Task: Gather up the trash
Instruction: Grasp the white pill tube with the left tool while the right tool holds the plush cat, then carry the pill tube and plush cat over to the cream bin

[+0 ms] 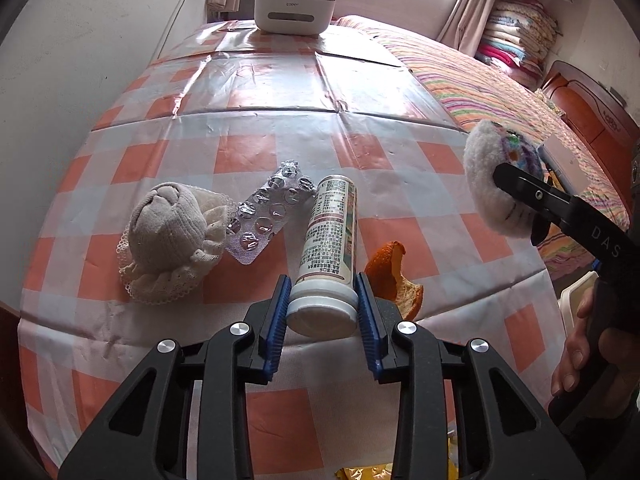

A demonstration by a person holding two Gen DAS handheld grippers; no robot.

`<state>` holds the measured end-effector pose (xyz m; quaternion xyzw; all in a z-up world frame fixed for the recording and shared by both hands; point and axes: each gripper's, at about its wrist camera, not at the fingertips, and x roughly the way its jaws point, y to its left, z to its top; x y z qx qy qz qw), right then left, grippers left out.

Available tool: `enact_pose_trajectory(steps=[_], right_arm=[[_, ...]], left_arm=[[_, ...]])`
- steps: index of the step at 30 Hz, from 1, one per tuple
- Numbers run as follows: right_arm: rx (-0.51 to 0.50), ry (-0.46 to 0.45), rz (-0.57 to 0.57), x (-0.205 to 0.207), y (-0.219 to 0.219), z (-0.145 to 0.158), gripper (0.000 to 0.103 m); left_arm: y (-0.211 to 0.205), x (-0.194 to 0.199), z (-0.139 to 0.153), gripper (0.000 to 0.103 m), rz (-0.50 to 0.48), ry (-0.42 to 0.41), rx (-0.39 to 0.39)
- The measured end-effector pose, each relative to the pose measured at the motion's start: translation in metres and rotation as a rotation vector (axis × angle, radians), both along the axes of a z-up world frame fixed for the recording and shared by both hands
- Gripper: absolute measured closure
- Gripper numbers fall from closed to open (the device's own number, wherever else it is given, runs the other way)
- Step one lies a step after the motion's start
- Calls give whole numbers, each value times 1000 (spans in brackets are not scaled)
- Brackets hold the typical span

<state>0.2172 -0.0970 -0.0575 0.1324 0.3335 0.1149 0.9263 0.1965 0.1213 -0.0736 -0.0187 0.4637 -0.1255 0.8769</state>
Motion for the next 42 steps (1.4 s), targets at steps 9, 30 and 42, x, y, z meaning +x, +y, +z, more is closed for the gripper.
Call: enact_pose_trajectory(steps=[9, 30, 42], right_arm=[[-61, -117, -7, -21, 3, 21, 57], [-120, -187, -22, -68, -22, 31, 57], [-149, -220, -86, -112, -51, 31, 57]], left_arm=[[6, -10, 24, 72, 57, -99, -37], [-30, -50, 52, 72, 3, -213, -48], [-70, -72, 58, 72, -91, -247, -54]])
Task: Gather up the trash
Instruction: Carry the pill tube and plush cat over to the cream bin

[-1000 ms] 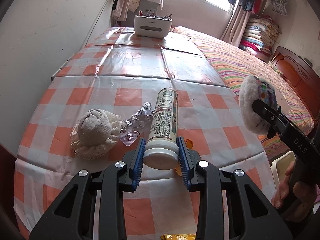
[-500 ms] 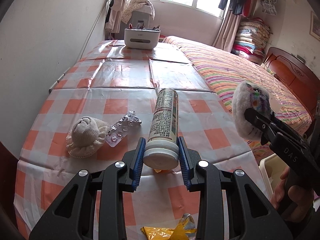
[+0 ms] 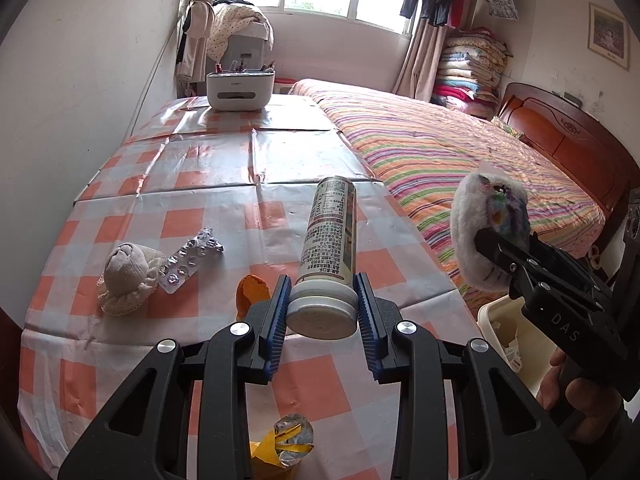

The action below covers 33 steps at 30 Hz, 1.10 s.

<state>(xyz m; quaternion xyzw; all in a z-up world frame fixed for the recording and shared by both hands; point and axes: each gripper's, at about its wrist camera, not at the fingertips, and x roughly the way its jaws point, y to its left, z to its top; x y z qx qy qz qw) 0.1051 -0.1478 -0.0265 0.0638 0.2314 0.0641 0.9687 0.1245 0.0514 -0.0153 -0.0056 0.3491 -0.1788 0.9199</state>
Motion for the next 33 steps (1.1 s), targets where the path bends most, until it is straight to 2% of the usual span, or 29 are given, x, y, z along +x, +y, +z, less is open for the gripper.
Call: enact_pose_trajectory(steps=[11, 20, 33], right_arm=[[2, -1, -92, -36, -37, -6, 57], [17, 36, -199, -59, -70, -16, 57], [31, 54, -294, -85, -102, -24, 57]], left_arm=[[-36, -11, -3, 72, -76, -4, 12], [-67, -25, 1, 72, -145, -19, 6], [-115, -40, -4, 72, -241, -13, 22]])
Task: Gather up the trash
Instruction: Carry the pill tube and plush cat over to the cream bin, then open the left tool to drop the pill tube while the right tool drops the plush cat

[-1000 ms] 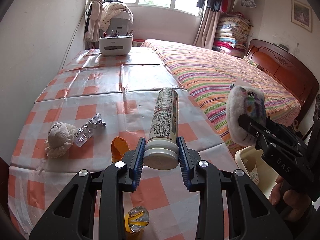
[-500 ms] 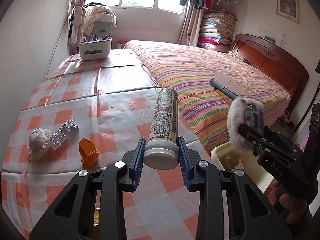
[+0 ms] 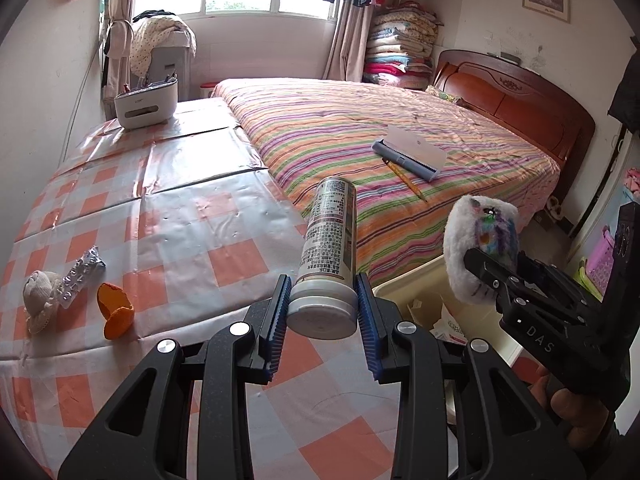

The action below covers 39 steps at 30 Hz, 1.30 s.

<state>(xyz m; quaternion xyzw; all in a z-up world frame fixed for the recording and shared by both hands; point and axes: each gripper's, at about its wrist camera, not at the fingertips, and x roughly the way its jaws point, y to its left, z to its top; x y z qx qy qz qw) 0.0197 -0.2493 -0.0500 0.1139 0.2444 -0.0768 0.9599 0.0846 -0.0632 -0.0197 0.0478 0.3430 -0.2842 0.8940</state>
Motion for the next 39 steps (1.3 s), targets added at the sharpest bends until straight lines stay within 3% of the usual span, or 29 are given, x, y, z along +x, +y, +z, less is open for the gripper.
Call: enact_pose_trajectory(steps=[13, 21, 39], right_arm=[[62, 4, -99, -24, -34, -13, 51], [70, -23, -133, -31, -41, -11, 31], [110, -99, -210, -44, -55, -3, 30]], left_arm=[[-41, -15, -3, 72, -73, -1, 6], [-54, -18, -5, 72, -95, 3, 16], [-82, -26, -20, 72, -169, 47, 53]])
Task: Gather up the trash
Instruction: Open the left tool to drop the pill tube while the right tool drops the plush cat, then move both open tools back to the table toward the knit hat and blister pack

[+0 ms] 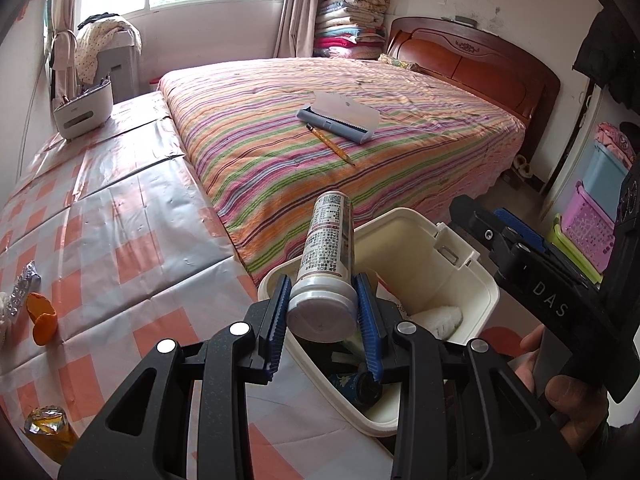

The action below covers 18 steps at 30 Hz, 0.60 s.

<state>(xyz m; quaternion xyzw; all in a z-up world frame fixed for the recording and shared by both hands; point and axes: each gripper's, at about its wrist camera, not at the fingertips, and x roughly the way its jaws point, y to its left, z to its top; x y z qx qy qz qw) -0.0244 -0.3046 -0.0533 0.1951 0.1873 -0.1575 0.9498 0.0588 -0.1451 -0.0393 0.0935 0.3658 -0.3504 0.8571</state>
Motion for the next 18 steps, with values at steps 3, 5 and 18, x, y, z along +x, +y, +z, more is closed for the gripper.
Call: enact_pose_trajectory(steps=[3, 5, 18], right_arm=[[0, -4, -3, 0, 0, 0, 30], [2, -5, -3, 0, -1, 0, 30], [18, 0, -6, 0, -2, -2, 30]], left_arm=[[-5, -1, -3, 71, -8, 10, 6], [-6, -3, -5, 71, -7, 14, 5], [17, 9, 10, 24, 111, -27, -40]])
